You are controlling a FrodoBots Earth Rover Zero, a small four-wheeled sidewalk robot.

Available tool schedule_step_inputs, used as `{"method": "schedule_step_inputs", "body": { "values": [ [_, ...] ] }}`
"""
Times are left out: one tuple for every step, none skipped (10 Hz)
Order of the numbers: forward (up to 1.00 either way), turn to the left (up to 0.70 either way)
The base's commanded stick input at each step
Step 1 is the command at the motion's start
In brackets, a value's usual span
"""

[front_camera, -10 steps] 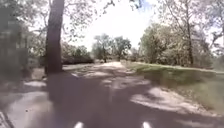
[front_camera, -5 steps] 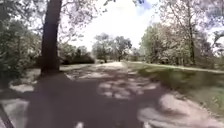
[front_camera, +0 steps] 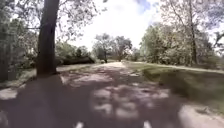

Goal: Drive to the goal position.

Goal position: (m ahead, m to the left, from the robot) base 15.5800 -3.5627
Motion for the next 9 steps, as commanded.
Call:
{"method": "schedule_step_inputs", "body": {
  "values": [
    [1.00,0.00],
    [1.00,0.00],
    [1.00,0.00],
    [1.00,0.00],
    [1.00,0.00],
    [1.00,0.00],
    [1.00,0.00],
    [1.00,0.00],
    [1.00,0.00]
  ]
}}
